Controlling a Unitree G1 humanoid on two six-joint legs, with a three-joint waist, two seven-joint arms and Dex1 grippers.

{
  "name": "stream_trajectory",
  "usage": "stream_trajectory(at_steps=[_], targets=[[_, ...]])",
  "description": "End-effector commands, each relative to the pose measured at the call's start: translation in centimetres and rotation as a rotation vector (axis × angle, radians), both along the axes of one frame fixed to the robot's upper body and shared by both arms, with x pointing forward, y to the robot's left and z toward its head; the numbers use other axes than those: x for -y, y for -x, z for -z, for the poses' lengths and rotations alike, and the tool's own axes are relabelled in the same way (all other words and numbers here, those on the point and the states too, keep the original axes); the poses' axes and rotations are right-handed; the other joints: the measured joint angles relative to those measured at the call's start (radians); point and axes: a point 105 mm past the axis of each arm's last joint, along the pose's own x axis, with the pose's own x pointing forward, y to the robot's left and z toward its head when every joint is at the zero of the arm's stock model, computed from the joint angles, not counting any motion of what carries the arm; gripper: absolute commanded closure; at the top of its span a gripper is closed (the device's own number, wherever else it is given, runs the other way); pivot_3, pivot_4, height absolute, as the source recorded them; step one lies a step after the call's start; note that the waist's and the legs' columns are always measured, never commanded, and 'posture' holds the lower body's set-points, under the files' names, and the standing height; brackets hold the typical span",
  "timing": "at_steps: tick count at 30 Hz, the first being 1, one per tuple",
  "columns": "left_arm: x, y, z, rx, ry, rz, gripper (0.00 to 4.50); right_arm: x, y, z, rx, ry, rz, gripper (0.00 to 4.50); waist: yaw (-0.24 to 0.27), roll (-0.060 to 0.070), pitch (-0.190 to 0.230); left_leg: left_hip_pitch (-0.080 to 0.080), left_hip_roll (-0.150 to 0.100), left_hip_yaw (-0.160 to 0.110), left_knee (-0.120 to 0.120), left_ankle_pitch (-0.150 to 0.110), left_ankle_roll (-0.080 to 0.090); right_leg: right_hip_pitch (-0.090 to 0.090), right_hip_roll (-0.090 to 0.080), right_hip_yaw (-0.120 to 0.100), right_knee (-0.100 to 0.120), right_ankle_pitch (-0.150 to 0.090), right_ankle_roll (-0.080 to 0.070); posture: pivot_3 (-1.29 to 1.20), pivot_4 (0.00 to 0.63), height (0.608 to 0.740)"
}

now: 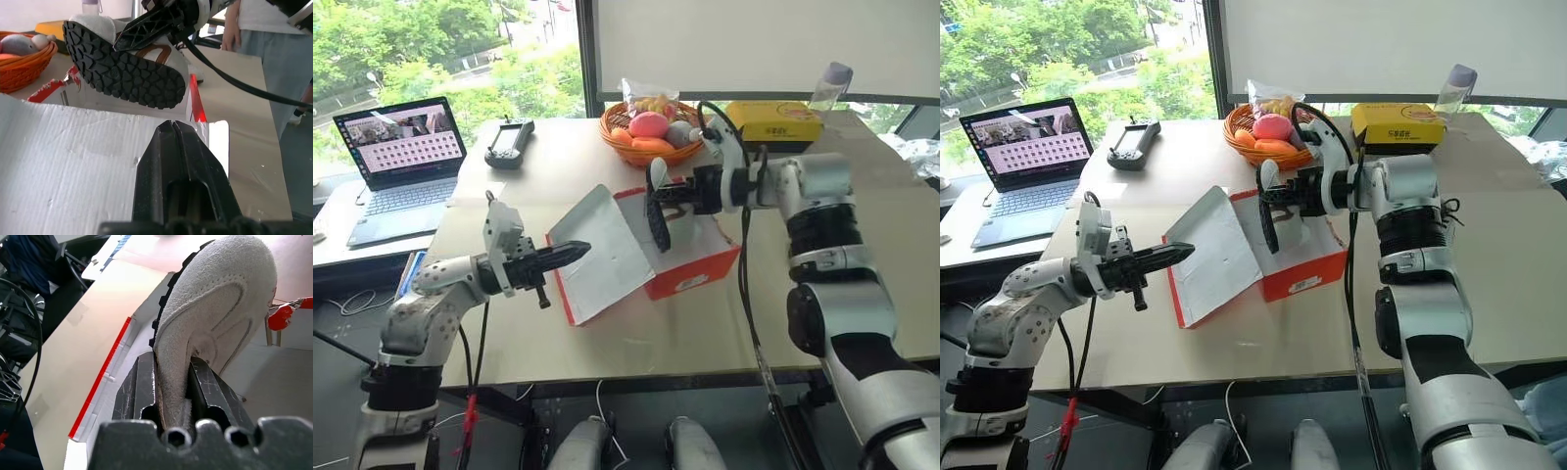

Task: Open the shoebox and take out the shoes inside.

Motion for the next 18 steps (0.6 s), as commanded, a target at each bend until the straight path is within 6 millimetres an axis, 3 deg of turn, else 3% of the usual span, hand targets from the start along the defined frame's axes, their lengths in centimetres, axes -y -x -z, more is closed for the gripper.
stream_trajectory(at_steps=[1,4,7,11,18], targets=[[-0.2,0.1,-2.8,0.108,0.060,-0.010,4.50,2.7,0.3,-6.1,0.153,-0.129,0.103,3.84,0.005,0.000,0.000,-0.002,0.000,0.000,0.001,0.000,0.000,-0.001,0.000,-0.001,0.000,0.000,0.000,0.00,0.150,0.732],[0.0,0.2,-3.1,0.126,0.079,-0.009,4.50,4.6,0.2,-7.7,0.188,-0.164,0.194,3.84,0.011,0.000,0.001,-0.003,-0.001,0.000,0.002,0.000,0.000,-0.001,-0.001,-0.001,-0.001,0.000,0.000,0.00,0.150,0.732],[0.4,0.0,-3.1,0.151,0.104,-0.019,4.50,7.9,0.3,-10.1,0.241,-0.207,0.333,3.84,0.016,0.000,0.001,-0.003,-0.001,0.000,0.002,0.000,0.000,-0.001,-0.001,-0.001,-0.001,0.000,0.001,0.00,0.150,0.732],[1.0,0.0,-2.4,0.144,0.106,-0.003,4.50,11.0,0.4,-11.1,0.265,-0.214,0.470,3.84,0.018,0.000,0.001,-0.003,0.000,0.000,0.002,0.000,0.000,-0.001,-0.002,-0.001,-0.001,0.000,0.000,0.00,0.150,0.732],[1.5,0.0,-2.0,0.151,0.105,0.019,4.50,21.5,0.5,-10.3,0.349,0.129,0.994,3.84,0.028,0.000,0.001,-0.003,-0.001,0.002,0.002,0.000,0.000,0.000,-0.003,-0.001,-0.001,0.000,0.001,0.00,0.150,0.732]])
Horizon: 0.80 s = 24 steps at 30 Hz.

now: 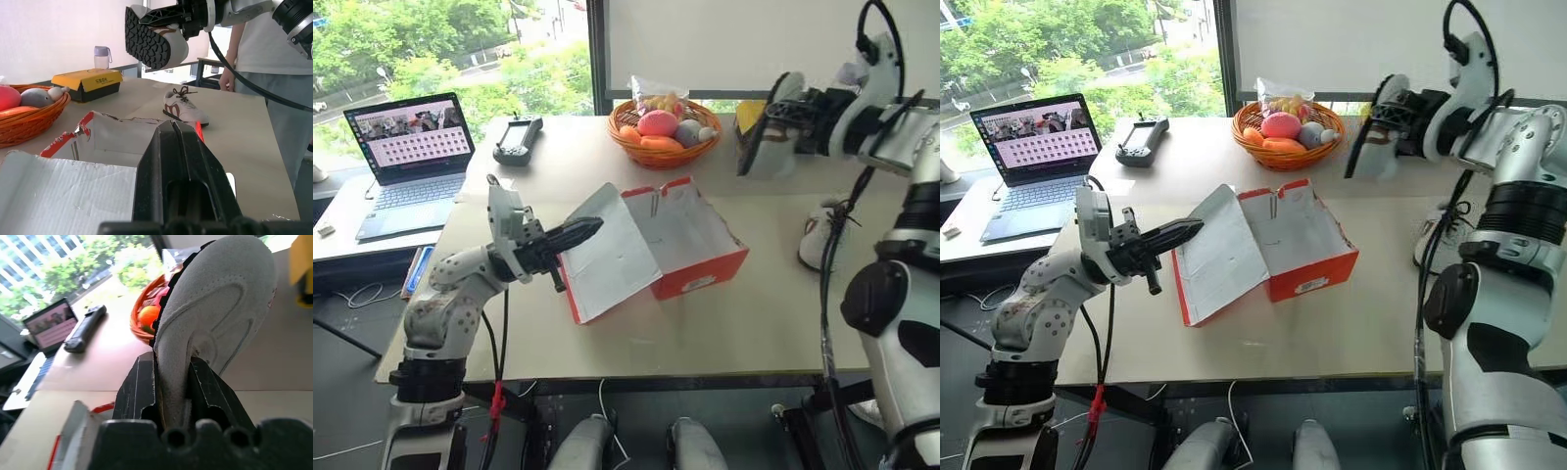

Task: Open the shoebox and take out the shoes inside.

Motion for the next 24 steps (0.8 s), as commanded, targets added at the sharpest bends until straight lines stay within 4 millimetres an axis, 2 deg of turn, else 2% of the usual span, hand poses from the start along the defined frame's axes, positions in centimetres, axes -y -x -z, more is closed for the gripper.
stream_trajectory(at_steps=[1,4,6,8,14,20,24], targets=[[0.1,0.2,-0.6,0.055,-0.004,0.008,4.50,5.5,1.1,-1.4,0.045,0.189,0.288,3.84,0.003,0.000,0.000,0.000,0.000,0.000,0.000,0.000,0.000,0.000,0.000,0.000,0.000,0.000,0.000,0.00,0.150,0.732],[0.4,0.2,-0.5,0.065,0.001,0.019,4.50,8.7,1.8,0.5,-0.049,0.350,0.441,3.84,0.001,0.000,0.000,0.000,0.000,0.001,0.000,0.000,0.000,0.001,0.000,0.000,-0.001,0.000,0.000,0.00,0.150,0.732],[0.5,0.1,-0.5,0.071,0.004,0.023,4.50,9.8,2.0,1.7,-0.109,0.462,0.494,3.84,0.001,0.000,0.000,0.000,0.000,0.001,0.001,0.000,0.001,0.001,0.000,0.000,-0.001,0.000,0.000,0.00,0.150,0.732],[0.6,0.1,-0.3,0.072,0.002,0.025,4.50,10.7,2.4,2.8,-0.155,0.489,0.535,3.84,-0.009,0.000,0.000,0.000,0.001,0.001,0.001,0.001,0.001,0.001,0.000,0.001,-0.001,0.000,0.000,0.00,0.150,0.732],[0.7,0.1,0.2,0.062,-0.016,0.039,4.50,11.2,3.1,6.0,-0.267,0.469,0.559,3.84,-0.020,0.004,0.003,0.000,0.001,0.002,0.002,0.002,0.004,0.001,0.001,0.000,0.000,0.000,0.001,0.00,0.150,0.732],[0.6,0.1,0.6,0.051,-0.031,0.040,4.50,12.0,4.1,7.9,-0.331,0.478,0.581,3.84,-0.018,0.005,0.003,0.000,0.001,0.002,0.004,0.003,0.004,0.003,0.001,0.000,0.000,0.000,0.002,0.00,0.150,0.732],[0.7,0.1,0.7,0.049,-0.031,0.047,4.50,12.4,3.8,11.3,-0.414,0.503,0.570,3.84,-0.020,0.005,0.003,0.000,0.001,0.002,0.005,0.002,0.004,0.003,0.001,0.000,0.000,0.001,0.002,0.00,0.150,0.732]])
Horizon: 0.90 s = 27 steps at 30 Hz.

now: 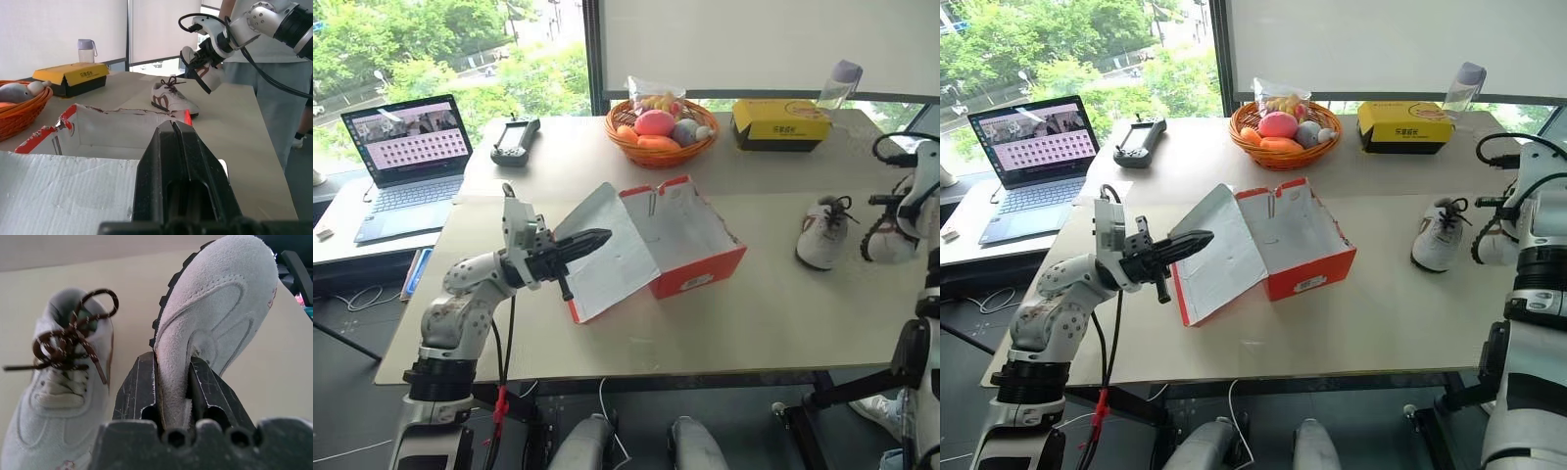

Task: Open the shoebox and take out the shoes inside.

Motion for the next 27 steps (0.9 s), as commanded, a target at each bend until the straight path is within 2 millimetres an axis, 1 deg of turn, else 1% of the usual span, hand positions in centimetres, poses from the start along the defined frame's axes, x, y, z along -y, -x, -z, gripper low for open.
stream_trajectory(at_steps=[1,3,6,8,9,11,12,16,20,21,24,25,27], targets=[[0.1,0.3,-0.6,0.040,0.002,0.011,4.50,0.4,-0.6,1.4,-0.011,0.031,0.006,3.84,-0.002,0.000,0.000,0.000,0.000,0.000,0.001,0.000,0.000,0.001,0.000,0.000,0.000,0.000,0.000,0.00,0.150,0.732],[0.1,0.3,-0.5,0.038,0.000,0.012,4.50,0.1,-1.3,3.1,-0.036,0.010,-0.018,3.84,-0.005,0.000,0.000,0.000,0.000,0.000,0.002,0.000,0.000,0.001,0.001,0.000,0.000,0.000,0.000,0.00,0.150,0.732],[0.1,0.2,-0.4,0.032,-0.003,0.010,4.50,-0.1,-2.0,4.3,-0.050,0.011,-0.042,3.84,-0.007,0.000,0.000,0.000,0.000,0.000,0.003,0.000,0.001,0.002,0.001,0.000,0.000,0.001,0.001,0.00,0.150,0.732],[0.1,0.2,-0.3,0.028,-0.004,0.008,4.50,-0.1,-2.3,5.2,-0.047,-0.003,-0.044,3.14,-0.007,0.000,0.000,0.000,0.000,0.000,0.004,0.001,0.002,0.002,0.002,-0.001,0.000,0.001,0.001,0.00,0.150,0.732],[0.1,0.2,-0.3,0.027,-0.005,0.007,4.50,0.0,-2.3,5.4,-0.051,0.004,-0.044,2.96,-0.006,0.000,0.000,0.000,0.000,0.000,0.004,0.001,0.002,0.003,0.002,-0.001,0.000,0.001,0.001,0.00,0.150,0.732],[0.1,0.2,-0.3,0.026,-0.006,0.005,4.50,0.0,-2.5,5.4,-0.052,0.015,-0.047,2.22,-0.003,0.000,0.000,0.000,0.000,0.000,0.005,0.000,0.001,0.003,0.002,-0.001,-0.001,0.001,0.001,0.00,0.150,0.732],[0.1,0.2,-0.3,0.026,-0.006,0.004,4.50,0.0,-2.5,5.2,-0.049,0.017,-0.047,1.93,-0.002,0.000,0.000,0.000,0.000,0.000,0.005,0.000,0.001,0.003,0.002,-0.001,-0.001,0.001,0.001,0.00,0.150,0.732],[-0.1,0.3,-0.3,0.024,-0.009,-0.001,4.50,0.1,-2.8,3.4,-0.016,0.029,-0.053,0.58,-0.003,0.000,0.000,0.000,0.000,0.000,0.005,0.000,0.000,0.003,0.002,-0.001,-0.001,0.001,0.001,0.00,0.150,0.732],[-0.2,0.3,-0.3,0.022,-0.010,-0.003,4.50,0.1,-2.9,1.2,0.029,0.031,-0.050,0.58,-0.006,0.000,0.000,0.000,0.000,0.000,0.004,0.000,0.000,0.002,0.002,0.000,0.000,0.001,0.001,0.00,0.150,0.732],[-0.3,0.3,-0.3,0.020,-0.012,-0.002,4.50,0.0,-2.9,0.1,0.052,0.035,-0.053,0.58,-0.007,0.000,0.000,0.000,0.000,0.000,0.004,0.000,0.000,0.002,0.002,0.000,0.000,0.001,0.001,0.00,0.150,0.732],[-0.2,0.3,-0.2,0.018,-0.016,0.004,4.50,-0.7,-2.9,-2.4,0.117,0.016,-0.067,0.58,-0.007,0.001,0.001,0.000,0.000,0.000,0.004,0.000,0.000,0.001,0.002,0.001,0.000,0.001,0.001,0.00,0.150,0.732],[-0.1,0.3,-0.2,0.018,-0.017,0.005,4.50,-0.8,-2.8,-2.8,0.130,0.010,-0.071,0.58,-0.007,0.001,0.001,0.000,0.000,0.000,0.004,0.000,0.000,0.001,0.002,0.001,0.000,0.001,0.001,0.00,0.150,0.732],[0.0,0.3,-0.3,0.018,-0.018,0.009,4.50,-0.9,-2.4,-4.4,0.171,0.010,-0.060,0.58,-0.007,0.001,0.000,0.000,0.000,0.000,0.004,-0.001,-0.001,0.001,0.002,0.001,0.000,0.001,0.001,0.00,0.150,0.732]])
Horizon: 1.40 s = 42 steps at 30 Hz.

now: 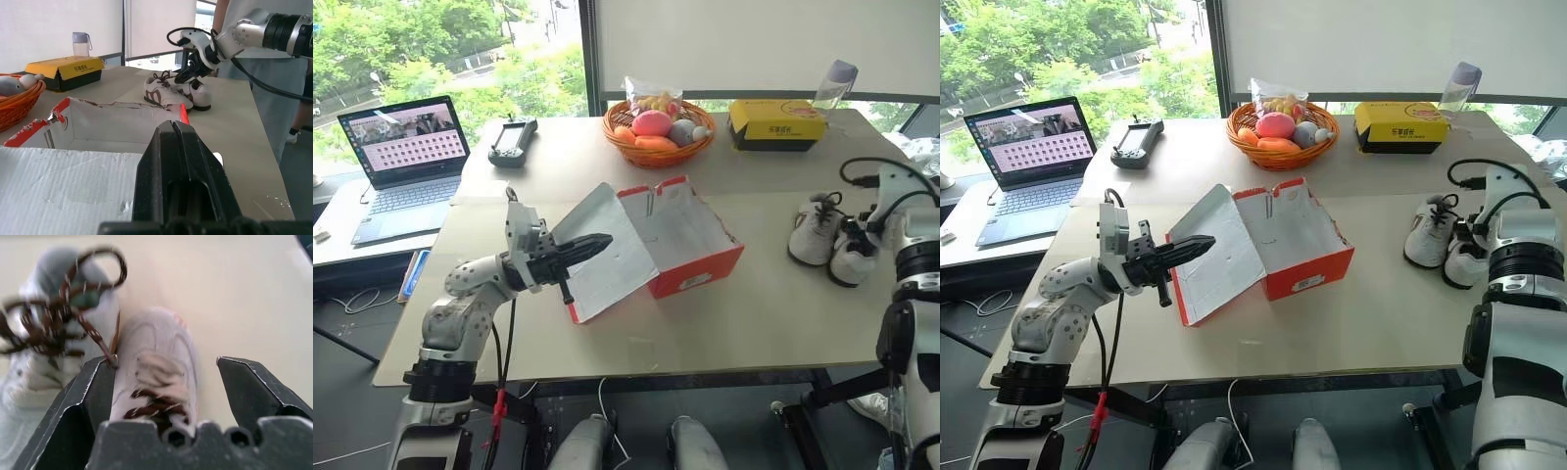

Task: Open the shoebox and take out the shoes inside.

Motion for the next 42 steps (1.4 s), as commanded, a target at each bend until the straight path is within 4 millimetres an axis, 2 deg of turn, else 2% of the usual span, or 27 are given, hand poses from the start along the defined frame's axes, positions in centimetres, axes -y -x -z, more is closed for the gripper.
stream_trajectory(at_steps=[1,3,4,6,7,8,10,11,14,18,21,23,26,30,35,42], targets=[[-0.1,0.3,-0.9,0.039,-0.002,0.007,4.50,-0.3,0.7,-5.4,0.155,0.000,0.007,0.58,0.001,0.000,0.000,0.000,0.000,0.000,0.000,0.000,0.000,0.000,0.000,0.000,0.000,0.000,0.000,0.00,0.150,0.732],[0.0,0.3,-1.0,0.038,-0.004,0.009,4.50,-1.8,0.7,-7.1,0.243,-0.044,-0.056,0.58,0.002,0.000,0.000,0.000,0.000,0.000,0.000,0.000,0.000,0.000,0.000,0.000,0.000,0.000,0.000,0.00,0.150,0.732],[0.0,0.3,-0.9,0.036,-0.007,0.009,4.50,-3.2,0.5,-7.6,0.279,-0.087,-0.125,0.58,0.002,0.000,0.000,0.000,0.000,0.000,0.000,0.000,0.000,-0.001,0.000,0.000,0.000,0.000,0.000,0.00,0.150,0.732],[-0.1,0.4,-0.7,0.028,-0.013,-0.005,4.50,-8.8,0.5,-8.2,0.345,-0.208,-0.418,0.58,0.000,0.000,0.000,0.000,0.000,0.000,-0.001,0.000,0.000,-0.001,0.000,0.000,0.000,0.000,0.000,0.00,0.150,0.732],[-0.2,0.3,-0.6,0.021,-0.013,-0.017,4.50,-11.0,1.0,-8.1,0.355,-0.231,-0.548,0.58,-0.003,0.000,0.000,0.000,0.001,0.000,-0.001,0.000,0.000,-0.001,0.000,0.000,0.000,0.000,0.000,0.00,0.150,0.732],[-0.3,0.2,-0.5,0.015,-0.011,-0.032,4.50,-12.3,1.5,-7.7,0.346,-0.226,-0.625,0.58,-0.004,0.000,0.000,0.000,0.002,-0.001,0.000,0.000,0.001,0.000,0.000,0.001,0.000,0.000,0.000,0.00,0.150,0.732],[-0.7,-0.2,-0.2,0.004,-0.009,-0.088,4.50,-13.7,2.5,-6.4,0.317,-0.162,-0.716,0.58,0.000,0.000,0.000,0.000,0.002,-0.001,0.001,0.000,0.002,0.000,0.000,0.000,0.000,0.000,0.001,0.00,0.150,0.732],[-1.4,-1.0,0.0,-0.008,0.004,-0.173,4.50,-14.0,2.6,-5.7,0.318,-0.151,-0.726,0.58,0.003,0.000,0.000,0.000,0.002,-0.001,0.001,0.000,0.002,0.000,0.000,0.000,0.001,-0.001,0.001,0.00,0.150,0.732],[-4.0,-3.2,0.3,-0.055,0.052,-0.436,4.50,-14.1,2.8,-4.1,0.321,-0.071,-0.712,0.58,0.019,0.000,0.000,0.000,0.000,-0.001,0.002,-0.001,0.001,0.000,-0.002,-0.001,0.000,0.000,0.002,0.00,0.150,0.732],[-10.0,-5.0,0.5,-0.076,0.149,-0.891,4.50,-13.6,2.8,-1.6,0.304,0.073,-0.639,0.58,0.030,0.000,0.000,-0.002,0.000,-0.001,0.007,-0.002,0.002,-0.001,-0.002,-0.001,0.000,0.000,0.003,0.00,0.150,0.732],[-15.6,-4.4,1.2,-0.096,0.205,-1.233,4.50,-12.0,2.9,0.0,0.318,0.113,-0.546,0.58,0.030,-0.001,0.000,-0.002,0.000,-0.001,0.008,-0.003,0.003,0.000,-0.003,-0.001,0.000,0.000,0.004,0.00,0.150,0.732],[-17.7,-3.8,1.8,-0.108,0.221,-1.355,4.50,-11.3,3.0,0.9,0.311,0.144,-0.502,0.58,0.030,-0.001,0.000,-0.002,0.000,-0.001,0.008,-0.003,0.003,0.000,-0.002,0.000,0.001,0.001,0.004,0.00,0.150,0.732],[-20.3,-2.4,4.5,-0.174,0.185,-1.487,4.50,-10.3,3.3,3.1,0.310,0.145,-0.433,0.58,0.031,-0.001,-0.001,-0.001,0.000,-0.001,0.008,-0.003,0.002,0.000,-0.001,0.000,0.001,0.001,0.004,0.00,0.150,0.732],[-21.0,-1.5,4.7,-0.154,0.203,-1.515,4.50,-10.0,3.8,5.2,0.279,0.189,-0.417,0.58,0.038,-0.001,-0.001,0.000,-0.001,-0.001,0.008,-0.003,0.002,0.000,-0.001,-0.001,0.000,0.001,0.004,0.00,0.150,0.732],[-20.9,-1.6,4.8,-0.156,0.224,-1.504,4.50,-9.6,4.4,6.3,0.303,0.163,-0.383,0.58,0.044,-0.001,-0.001,0.000,-0.001,-0.001,0.008,-0.003,0.002,0.000,-0.002,-0.001,0.000,0.001,0.004,0.00,0.150,0.732],[-19.5,-2.7,5.7,-0.186,0.224,-1.443,4.50,-9.7,4.8,7.3,0.280,0.192,-0.385,0.58,0.048,-0.001,-0.001,0.000,-0.001,-0.001,0.008,-0.003,0.002,0.000,-0.002,-0.001,0.000,0.001,0.004,0.00,0.150,0.732]])
